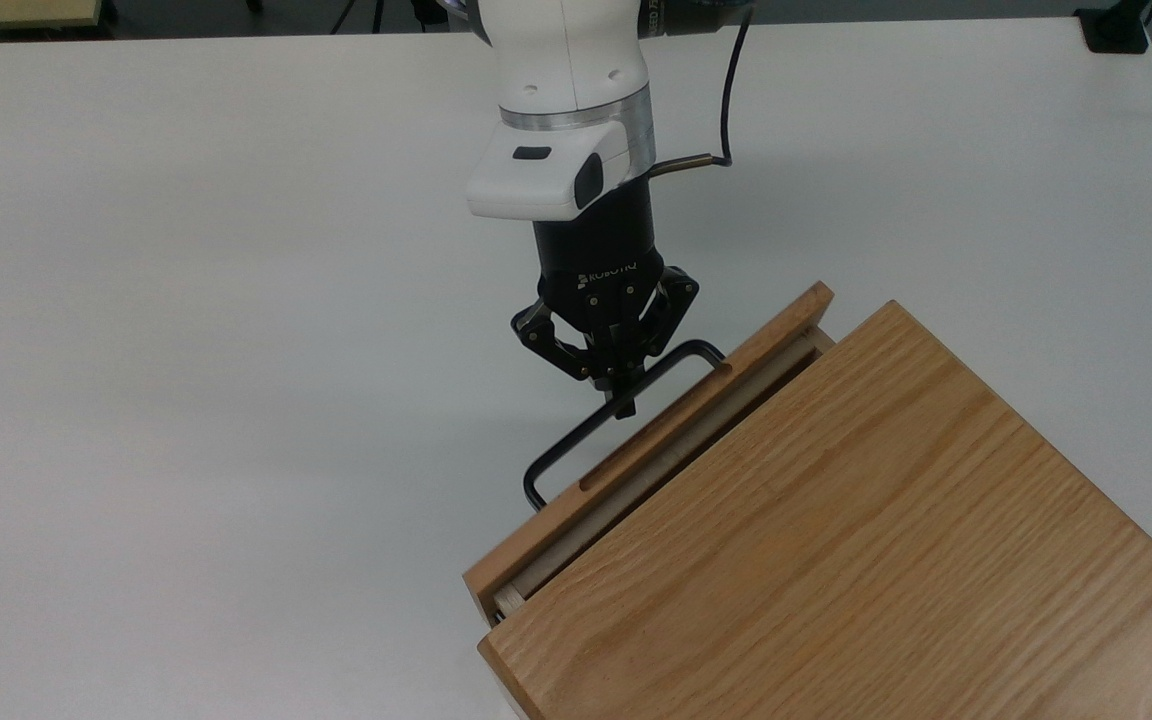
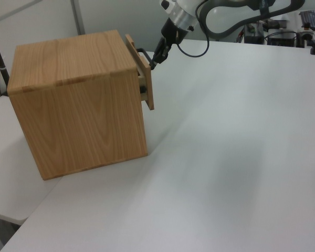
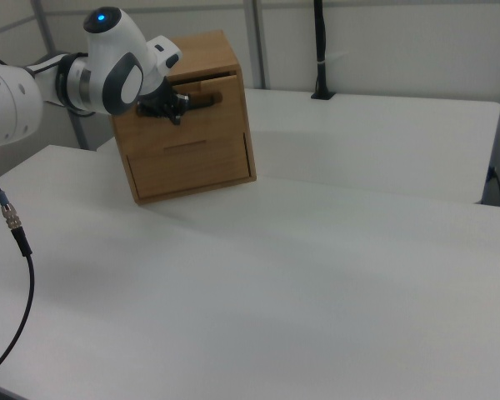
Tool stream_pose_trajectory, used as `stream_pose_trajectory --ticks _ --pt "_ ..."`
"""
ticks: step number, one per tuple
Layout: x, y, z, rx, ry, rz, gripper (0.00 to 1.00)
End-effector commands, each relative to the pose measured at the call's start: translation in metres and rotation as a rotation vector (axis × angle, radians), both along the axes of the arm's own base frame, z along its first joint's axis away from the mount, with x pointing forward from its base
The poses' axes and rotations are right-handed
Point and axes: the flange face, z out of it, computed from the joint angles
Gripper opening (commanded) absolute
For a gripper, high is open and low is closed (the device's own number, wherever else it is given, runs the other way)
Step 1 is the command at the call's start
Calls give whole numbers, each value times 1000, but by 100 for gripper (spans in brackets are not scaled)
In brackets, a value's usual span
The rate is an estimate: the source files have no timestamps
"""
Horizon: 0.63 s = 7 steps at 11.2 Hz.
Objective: Close the drawer by sliding it
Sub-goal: 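Push the drawer front with the gripper into the cabinet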
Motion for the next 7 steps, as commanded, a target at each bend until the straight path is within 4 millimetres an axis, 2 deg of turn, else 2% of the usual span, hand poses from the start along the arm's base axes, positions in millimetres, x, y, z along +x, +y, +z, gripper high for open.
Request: stream_pose_trajectory --ticks 1,4,7 --pt "17 22 10 43 -124 0 0" --pt "21 31 12 64 -225 0 0" --pt "20 28 15 58 -230 0 0"
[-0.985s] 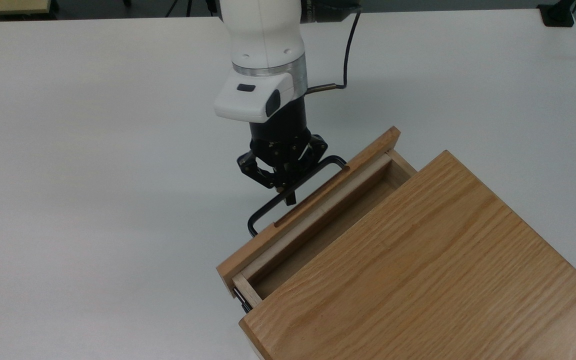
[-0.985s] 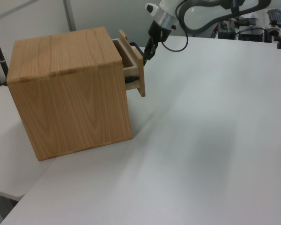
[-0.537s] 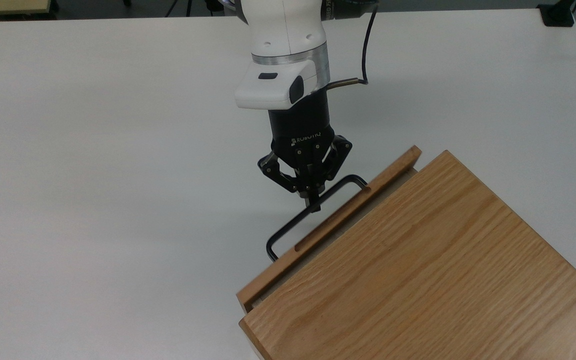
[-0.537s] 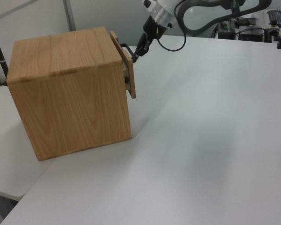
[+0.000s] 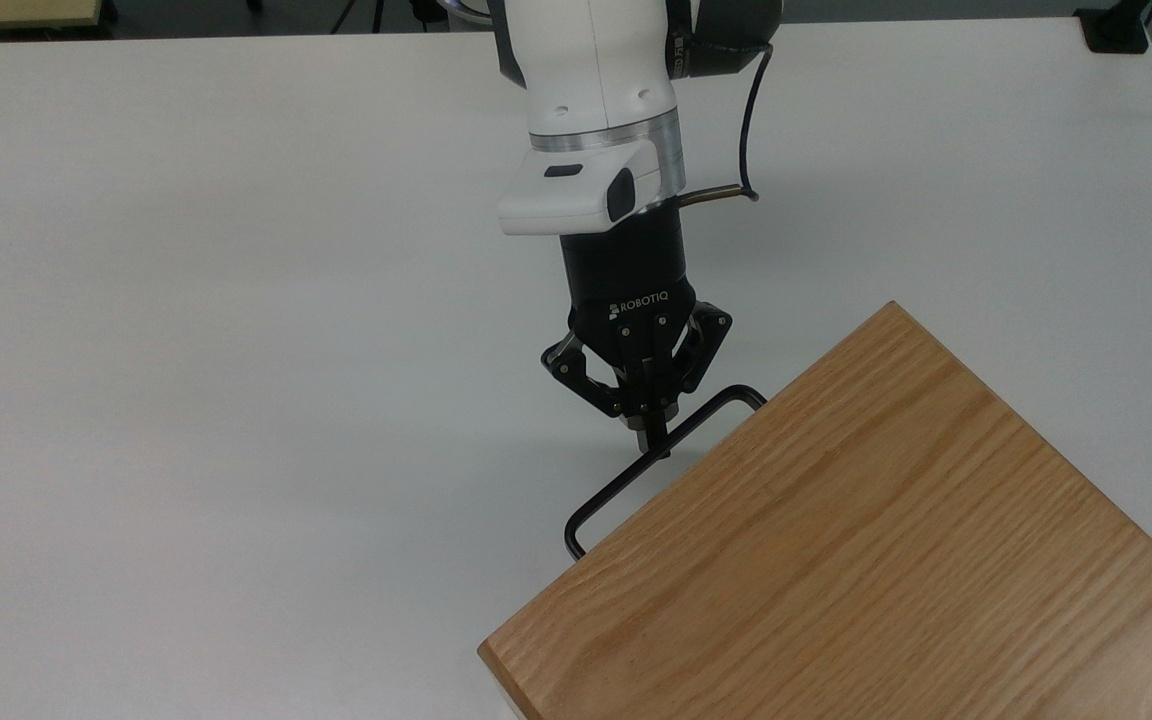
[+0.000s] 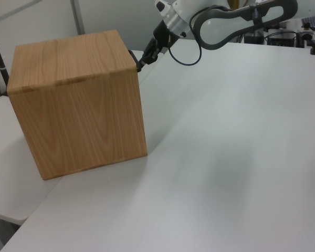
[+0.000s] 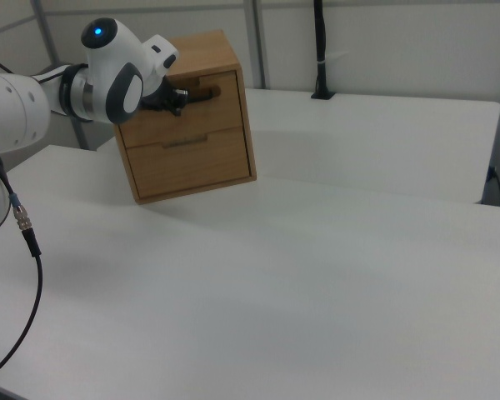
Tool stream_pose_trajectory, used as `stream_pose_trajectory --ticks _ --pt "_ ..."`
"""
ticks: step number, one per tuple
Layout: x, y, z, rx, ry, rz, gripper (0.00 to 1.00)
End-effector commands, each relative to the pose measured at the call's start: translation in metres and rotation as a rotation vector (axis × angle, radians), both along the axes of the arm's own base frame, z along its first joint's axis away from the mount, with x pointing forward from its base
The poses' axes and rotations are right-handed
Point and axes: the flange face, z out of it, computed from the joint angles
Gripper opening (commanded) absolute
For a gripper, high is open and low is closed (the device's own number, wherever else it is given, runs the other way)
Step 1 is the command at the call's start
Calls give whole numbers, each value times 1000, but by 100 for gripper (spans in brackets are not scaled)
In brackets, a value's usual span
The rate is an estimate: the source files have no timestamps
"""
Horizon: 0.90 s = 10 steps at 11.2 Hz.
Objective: Close the drawer by sliding it
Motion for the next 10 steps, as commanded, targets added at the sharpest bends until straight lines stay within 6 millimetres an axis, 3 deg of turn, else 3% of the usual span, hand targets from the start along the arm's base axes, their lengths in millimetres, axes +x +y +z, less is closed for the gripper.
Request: stream_pose_trajectory --ticks 1,5,7,10 --pt "2 2 32 19 -104 -10 0" --pt "-33 -57 58 -48 195 -37 0" --pt "-66 -90 74 -66 349 -66 0" --pt "-137 -132 104 -88 617 -113 0"
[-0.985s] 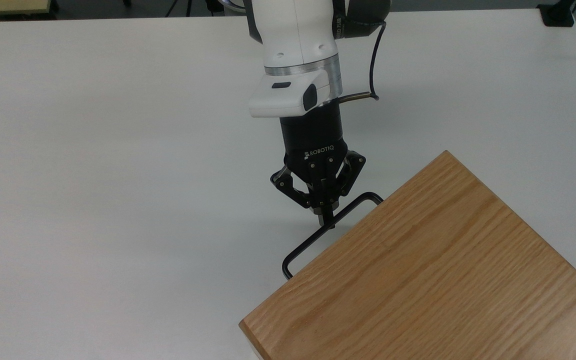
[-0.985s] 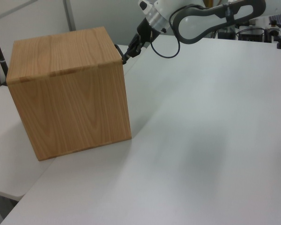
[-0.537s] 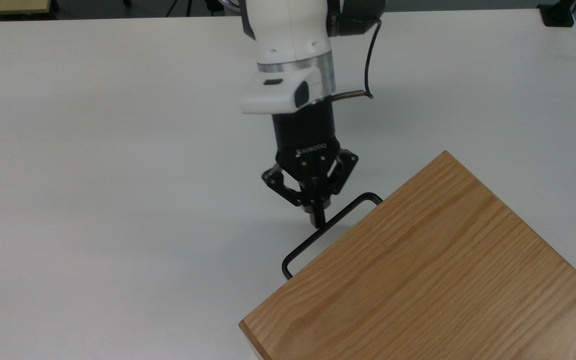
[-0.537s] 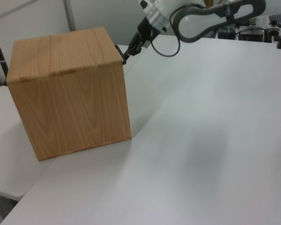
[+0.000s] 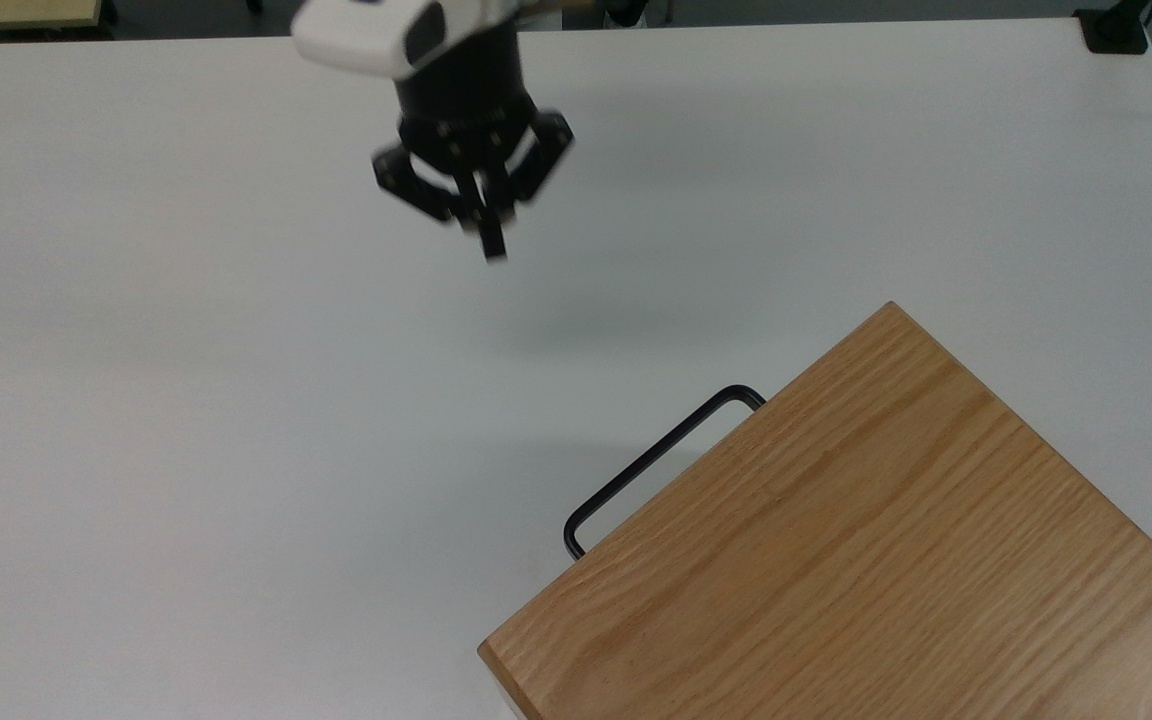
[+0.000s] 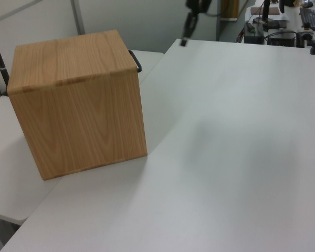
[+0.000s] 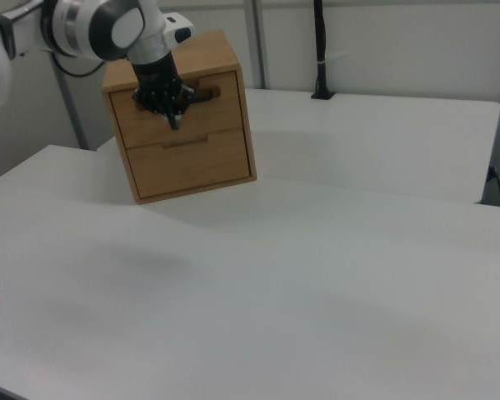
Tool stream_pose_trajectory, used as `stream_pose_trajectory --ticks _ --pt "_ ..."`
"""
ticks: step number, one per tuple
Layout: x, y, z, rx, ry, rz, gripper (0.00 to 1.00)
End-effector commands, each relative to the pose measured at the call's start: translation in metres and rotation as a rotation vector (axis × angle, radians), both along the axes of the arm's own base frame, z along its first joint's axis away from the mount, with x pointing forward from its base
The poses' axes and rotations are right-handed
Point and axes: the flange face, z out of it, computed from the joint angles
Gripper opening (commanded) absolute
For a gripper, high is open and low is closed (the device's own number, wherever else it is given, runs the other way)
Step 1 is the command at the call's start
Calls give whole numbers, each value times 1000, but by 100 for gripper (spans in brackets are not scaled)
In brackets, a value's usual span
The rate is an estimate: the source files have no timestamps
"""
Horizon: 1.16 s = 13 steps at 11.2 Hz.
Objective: Close the drawer by sliding it
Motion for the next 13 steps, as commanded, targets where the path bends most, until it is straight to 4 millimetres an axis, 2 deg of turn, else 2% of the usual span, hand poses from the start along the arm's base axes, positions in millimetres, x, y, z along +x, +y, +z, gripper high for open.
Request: stream_pose_trajectory --ticks 1,3,5,8,9,10,11,13 --pt "-81 -38 32 -20 224 -68 0" --pt "-109 -38 48 13 264 -192 0" --pt "-126 -19 32 16 303 -256 0" --pt "-127 -21 23 -23 312 -258 0" --pt "-123 -25 21 -55 295 -263 5" --pt "-119 -29 23 -51 266 -271 38" --pt "-115 -30 22 -52 251 -274 99" --pt "-110 -28 18 -67 247 -272 100"
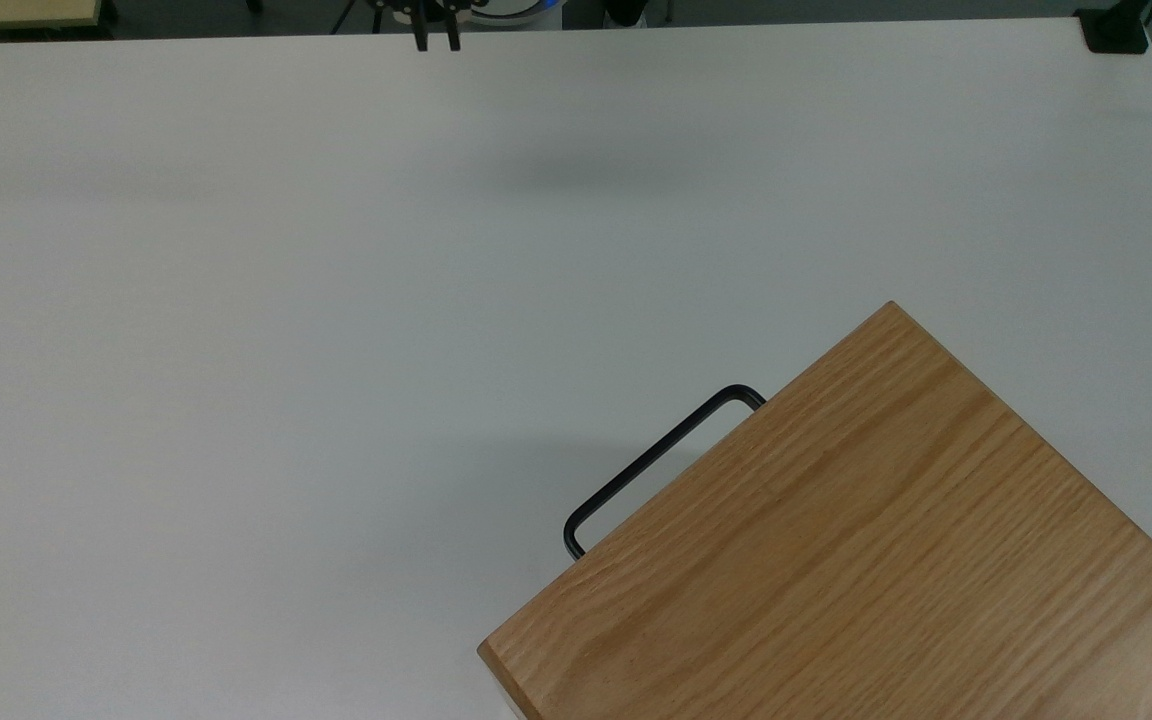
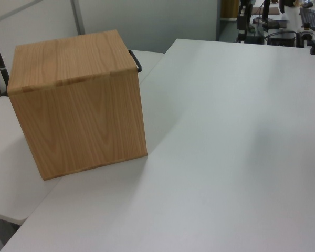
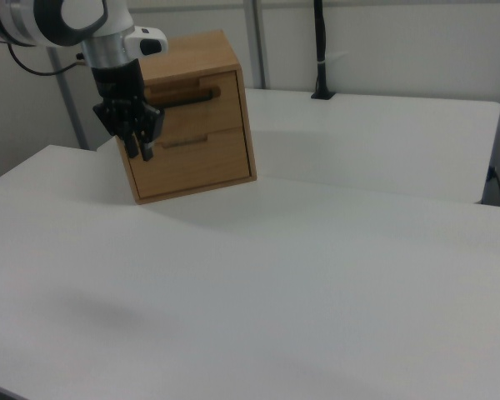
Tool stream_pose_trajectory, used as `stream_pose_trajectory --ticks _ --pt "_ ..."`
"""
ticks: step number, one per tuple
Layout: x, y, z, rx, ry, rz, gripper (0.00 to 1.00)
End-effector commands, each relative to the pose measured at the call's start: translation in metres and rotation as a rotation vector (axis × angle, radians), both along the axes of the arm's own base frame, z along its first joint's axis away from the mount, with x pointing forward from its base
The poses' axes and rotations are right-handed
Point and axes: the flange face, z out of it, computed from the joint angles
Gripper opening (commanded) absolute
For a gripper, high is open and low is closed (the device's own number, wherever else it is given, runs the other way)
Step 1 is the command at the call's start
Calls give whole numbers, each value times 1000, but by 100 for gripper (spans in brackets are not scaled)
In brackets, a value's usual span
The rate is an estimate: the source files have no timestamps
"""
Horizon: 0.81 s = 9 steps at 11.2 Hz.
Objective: Close the drawer by sliding it
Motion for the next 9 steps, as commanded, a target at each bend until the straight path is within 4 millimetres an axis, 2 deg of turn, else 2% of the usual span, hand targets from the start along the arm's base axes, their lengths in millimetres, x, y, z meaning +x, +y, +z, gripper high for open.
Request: stream_pose_trajectory --ticks 1,4,9 --pt "2 -1 -7 -27 -16 -13 100" --pt "7 -15 -8 -27 -44 -36 100" --pt "8 -13 -11 -57 -38 -33 100"
